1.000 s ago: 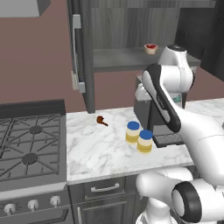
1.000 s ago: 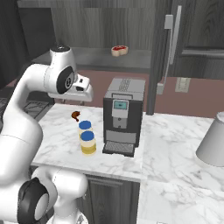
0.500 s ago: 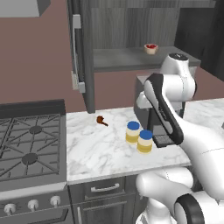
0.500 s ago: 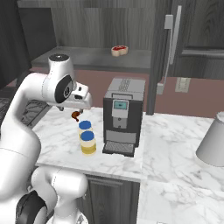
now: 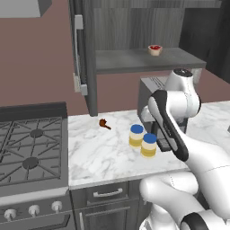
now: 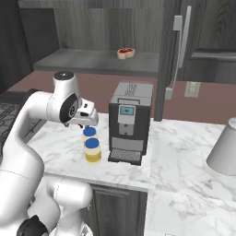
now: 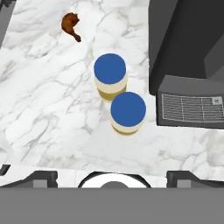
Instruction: Pick the mayonnaise and mayonnaise from the counter and place them in the cabinet.
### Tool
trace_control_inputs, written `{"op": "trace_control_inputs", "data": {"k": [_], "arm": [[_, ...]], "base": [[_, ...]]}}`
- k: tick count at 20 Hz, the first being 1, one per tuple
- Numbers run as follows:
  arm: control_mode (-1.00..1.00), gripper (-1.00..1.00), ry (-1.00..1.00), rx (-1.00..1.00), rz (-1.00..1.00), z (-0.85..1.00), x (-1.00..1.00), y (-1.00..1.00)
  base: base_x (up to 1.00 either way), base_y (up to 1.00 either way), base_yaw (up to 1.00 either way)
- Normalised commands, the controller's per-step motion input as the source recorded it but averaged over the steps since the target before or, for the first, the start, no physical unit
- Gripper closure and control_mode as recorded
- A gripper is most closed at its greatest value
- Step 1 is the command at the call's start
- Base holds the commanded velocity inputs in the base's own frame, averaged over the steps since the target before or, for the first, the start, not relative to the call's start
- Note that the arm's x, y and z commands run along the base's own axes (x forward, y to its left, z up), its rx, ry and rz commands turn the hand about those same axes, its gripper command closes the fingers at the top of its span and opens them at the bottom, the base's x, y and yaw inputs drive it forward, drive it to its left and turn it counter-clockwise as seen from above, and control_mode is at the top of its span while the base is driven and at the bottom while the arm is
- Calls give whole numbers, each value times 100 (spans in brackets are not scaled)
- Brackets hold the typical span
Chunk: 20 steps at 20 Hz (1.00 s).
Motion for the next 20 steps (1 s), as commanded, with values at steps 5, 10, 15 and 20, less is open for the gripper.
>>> {"op": "trace_control_inputs", "data": {"k": [5, 10, 15, 20], "arm": [[-100, -100, 0, -2, 1, -33, 0, -11], [-100, -100, 0, 0, 1, -37, 0, -10], [-100, -100, 0, 0, 2, -42, 0, -5], [-100, -100, 0, 0, 2, -46, 0, -2]], "base": [[0, 0, 0], [0, 0, 0], [0, 0, 0], [0, 0, 0]]}}
